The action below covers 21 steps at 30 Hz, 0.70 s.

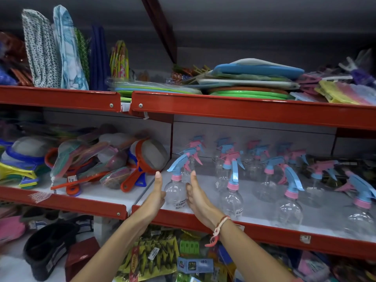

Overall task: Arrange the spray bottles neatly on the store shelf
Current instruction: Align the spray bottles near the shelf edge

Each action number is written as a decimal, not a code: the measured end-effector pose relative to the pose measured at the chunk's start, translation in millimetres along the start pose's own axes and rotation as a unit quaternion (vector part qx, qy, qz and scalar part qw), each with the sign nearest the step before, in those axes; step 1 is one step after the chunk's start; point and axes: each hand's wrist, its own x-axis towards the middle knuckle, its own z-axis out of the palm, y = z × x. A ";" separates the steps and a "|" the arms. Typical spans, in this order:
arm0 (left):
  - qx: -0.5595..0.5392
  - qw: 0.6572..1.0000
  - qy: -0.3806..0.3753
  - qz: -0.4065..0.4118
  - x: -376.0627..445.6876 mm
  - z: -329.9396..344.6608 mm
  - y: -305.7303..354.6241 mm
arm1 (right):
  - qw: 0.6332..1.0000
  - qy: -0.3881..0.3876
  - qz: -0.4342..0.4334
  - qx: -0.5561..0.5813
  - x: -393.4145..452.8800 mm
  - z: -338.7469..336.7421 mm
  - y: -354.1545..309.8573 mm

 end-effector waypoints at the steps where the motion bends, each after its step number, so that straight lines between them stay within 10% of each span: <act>1: 0.007 1.000 0.002 0.006 -1.6 0.5 1.7 | 1.000 -0.001 -0.003 0.000 -1.3 -0.3 1.8; 21: 0.000 0.998 0.008 0.056 -8.9 7.4 8.7 | 1.000 0.004 0.011 -0.029 -32.6 -0.3 2.9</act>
